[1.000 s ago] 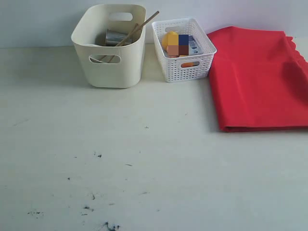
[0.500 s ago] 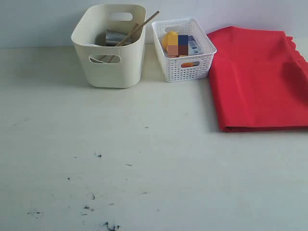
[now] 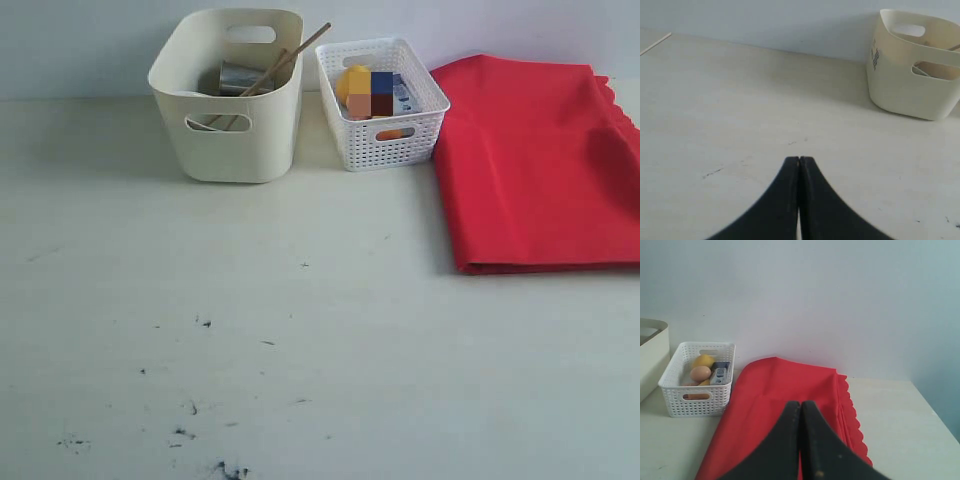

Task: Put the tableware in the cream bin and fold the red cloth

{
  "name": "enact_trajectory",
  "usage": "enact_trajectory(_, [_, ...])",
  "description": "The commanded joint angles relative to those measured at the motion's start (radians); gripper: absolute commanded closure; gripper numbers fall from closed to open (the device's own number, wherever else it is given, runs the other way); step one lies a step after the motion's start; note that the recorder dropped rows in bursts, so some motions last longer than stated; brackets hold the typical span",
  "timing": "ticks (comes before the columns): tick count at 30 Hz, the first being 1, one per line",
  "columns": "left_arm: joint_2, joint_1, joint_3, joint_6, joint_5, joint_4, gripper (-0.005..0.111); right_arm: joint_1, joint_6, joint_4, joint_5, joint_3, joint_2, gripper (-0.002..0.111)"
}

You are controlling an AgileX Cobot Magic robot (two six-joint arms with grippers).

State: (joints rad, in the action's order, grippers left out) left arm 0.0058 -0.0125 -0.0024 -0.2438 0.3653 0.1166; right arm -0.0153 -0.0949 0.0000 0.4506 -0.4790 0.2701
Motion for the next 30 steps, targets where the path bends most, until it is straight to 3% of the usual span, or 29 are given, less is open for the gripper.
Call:
enact_trajectory(1, [-0.006, 0.003, 0.002, 0.004, -0.007, 0.004, 0.107, 0.004, 0.002, 0.0, -0.004, 0.005, -0.003, 0.108])
enact_trajectory(8, [-0.006, 0.003, 0.002, 0.004, -0.007, 0.004, 0.107, 0.004, 0.012, 0.0, -0.023, 0.025, -0.003, 0.108])
enact_trajectory(30, [-0.006, 0.003, 0.002, 0.004, -0.007, 0.004, 0.107, 0.004, 0.151, 0.0, -0.135, 0.416, -0.27, 0.108])
